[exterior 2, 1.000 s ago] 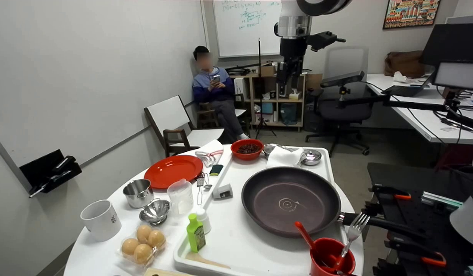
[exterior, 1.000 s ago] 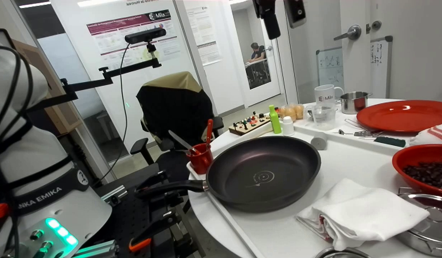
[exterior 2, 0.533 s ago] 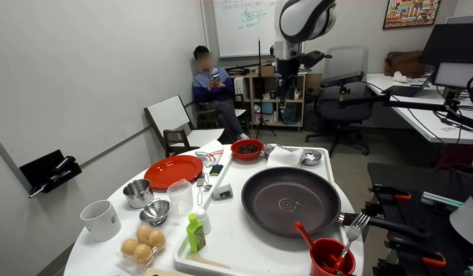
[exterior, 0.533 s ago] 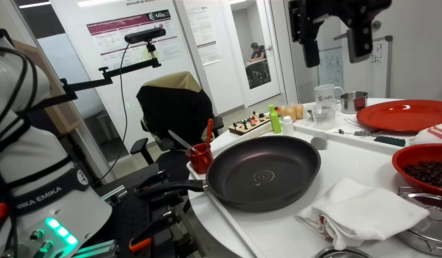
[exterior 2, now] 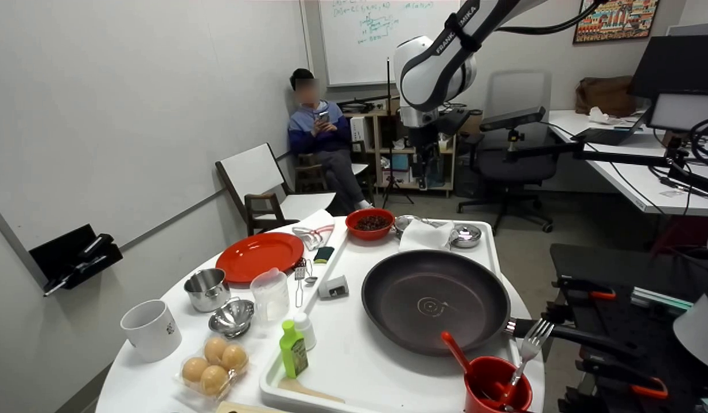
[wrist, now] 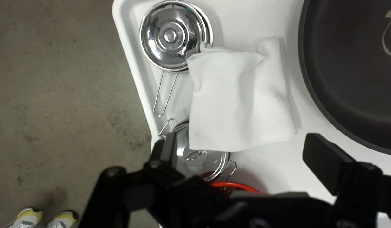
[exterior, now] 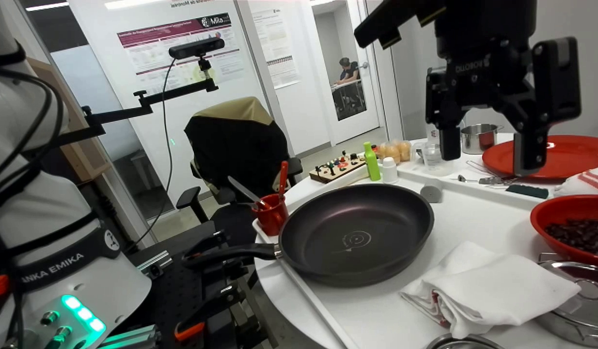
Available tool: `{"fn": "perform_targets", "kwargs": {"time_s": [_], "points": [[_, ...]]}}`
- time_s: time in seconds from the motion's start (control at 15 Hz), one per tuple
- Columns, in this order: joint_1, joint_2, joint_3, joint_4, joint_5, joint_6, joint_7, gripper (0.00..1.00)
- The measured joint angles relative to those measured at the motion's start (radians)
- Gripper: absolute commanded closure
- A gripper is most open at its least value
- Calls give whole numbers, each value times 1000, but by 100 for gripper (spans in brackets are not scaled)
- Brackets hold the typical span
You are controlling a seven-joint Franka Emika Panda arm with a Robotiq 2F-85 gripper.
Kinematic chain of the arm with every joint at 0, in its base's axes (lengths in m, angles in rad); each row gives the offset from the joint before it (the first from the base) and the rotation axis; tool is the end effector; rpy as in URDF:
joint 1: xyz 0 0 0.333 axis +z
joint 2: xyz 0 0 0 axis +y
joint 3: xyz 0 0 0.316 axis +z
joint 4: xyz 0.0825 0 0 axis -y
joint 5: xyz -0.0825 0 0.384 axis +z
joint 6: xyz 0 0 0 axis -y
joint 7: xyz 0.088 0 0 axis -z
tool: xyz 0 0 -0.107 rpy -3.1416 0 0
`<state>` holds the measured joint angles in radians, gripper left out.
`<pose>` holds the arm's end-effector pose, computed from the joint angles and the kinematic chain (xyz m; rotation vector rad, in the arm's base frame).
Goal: Get the white kitchen towel from the table and use it to wipe the black pan
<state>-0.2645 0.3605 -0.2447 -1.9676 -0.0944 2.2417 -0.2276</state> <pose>0.5281 -0.2919 0.2880 2.9999 -0.3132 -0.1958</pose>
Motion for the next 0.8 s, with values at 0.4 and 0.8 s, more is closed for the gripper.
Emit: {"fn": "perform_targets", "kwargs": {"time_s": [0.4,0.8], "points": [[-3,66,-6,20,-66,49,52,0],[-2,66,-8,28,-74,53,70,0]]}}
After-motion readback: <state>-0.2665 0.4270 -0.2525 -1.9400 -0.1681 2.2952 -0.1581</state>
